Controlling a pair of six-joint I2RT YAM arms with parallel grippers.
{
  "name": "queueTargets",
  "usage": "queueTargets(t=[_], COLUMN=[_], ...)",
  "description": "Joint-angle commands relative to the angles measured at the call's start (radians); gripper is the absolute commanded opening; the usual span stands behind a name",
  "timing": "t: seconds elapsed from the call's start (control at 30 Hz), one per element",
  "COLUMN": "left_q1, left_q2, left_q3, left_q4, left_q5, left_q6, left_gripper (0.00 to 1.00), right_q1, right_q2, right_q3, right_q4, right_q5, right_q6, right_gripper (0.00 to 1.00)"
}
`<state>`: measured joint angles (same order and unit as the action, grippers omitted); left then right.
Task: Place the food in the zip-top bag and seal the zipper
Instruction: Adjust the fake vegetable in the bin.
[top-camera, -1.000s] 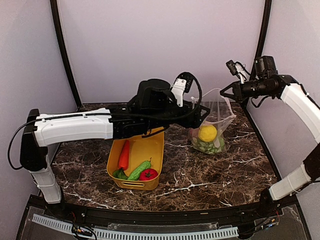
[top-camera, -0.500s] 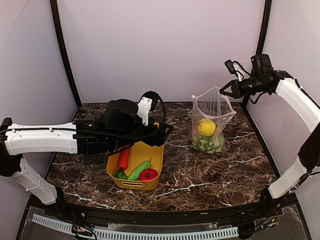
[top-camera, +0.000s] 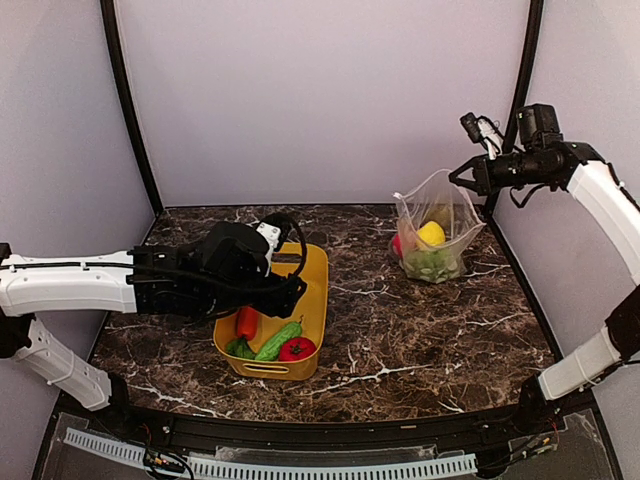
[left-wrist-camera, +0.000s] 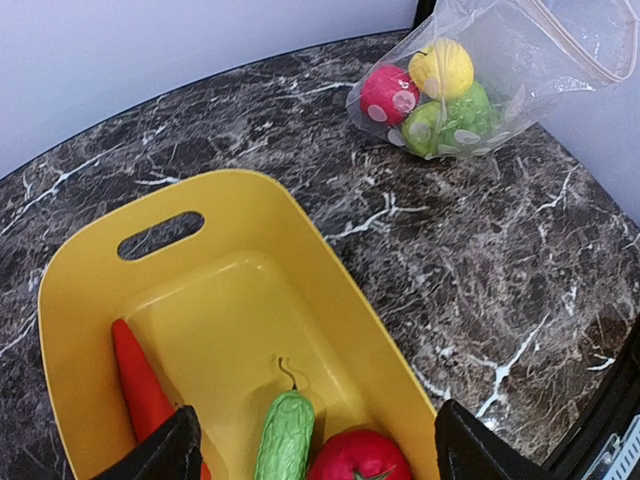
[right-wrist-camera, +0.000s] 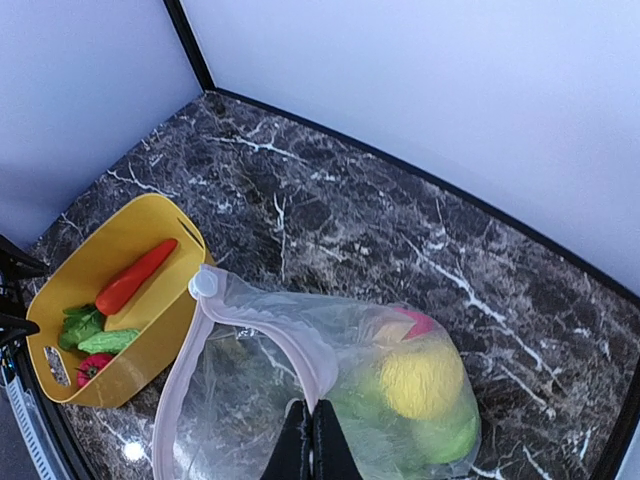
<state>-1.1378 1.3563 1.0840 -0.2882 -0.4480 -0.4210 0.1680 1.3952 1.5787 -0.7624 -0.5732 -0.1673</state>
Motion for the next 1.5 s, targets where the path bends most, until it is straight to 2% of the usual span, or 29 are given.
queueTargets(t=[0.0,0.17,0.4,0.57,0.73,0.87,1.23,1.47], left_q1=[0.0,0.0,0.0,0.0,0.001,0.001,0.031,0.063], left_q2=[0.012,0.02,0.02,0.043,0.093,0.124,0.238,0.273], left_q3=[-0.001,0.001,0.054,0.078,0.101,0.108,0.15,0.119], left_q4=[-0.211,-0.301,-0.473,-0.561,-0.575,-0.517,-0.49,-0.414], left_q5=[-0.05,-0.043,0.093,0.152,0.227,0.294,0.418,0.476], left_q6=[-0.063,-0.089,-0.118,-0.087,-0.047,-0.001,0.086,0.094], left_gripper=[0.8,0.79,0.79,0.7,0.67,0.66,0.68,0.77], right_q1=[-0.001,-0.001,-0.001,-0.001,-0.001,-0.001,-0.001,-0.001], right_q2=[-0.002,-0.05,-0.142,-0.19,-0.204,-0.201,-0.194,-0.186], right_q3=[-0.083,-0.155,-0.277,-0.378,-0.438,-0.451,-0.445,-0.437], right_q4=[0.054,0.091,0.155,0.23,0.281,0.29,0.289,0.282], right_q5=[0.032,-0.002,-0.108,-0.158,-0.203,-0.203,-0.209,-0.215], right_q6=[-0.009,-0.013,-0.039,-0.055,-0.042,-0.043,-0.031,-0.024], right_gripper=[0.0,0.0,0.0,0.0,0.0,0.0,0.0,0.0])
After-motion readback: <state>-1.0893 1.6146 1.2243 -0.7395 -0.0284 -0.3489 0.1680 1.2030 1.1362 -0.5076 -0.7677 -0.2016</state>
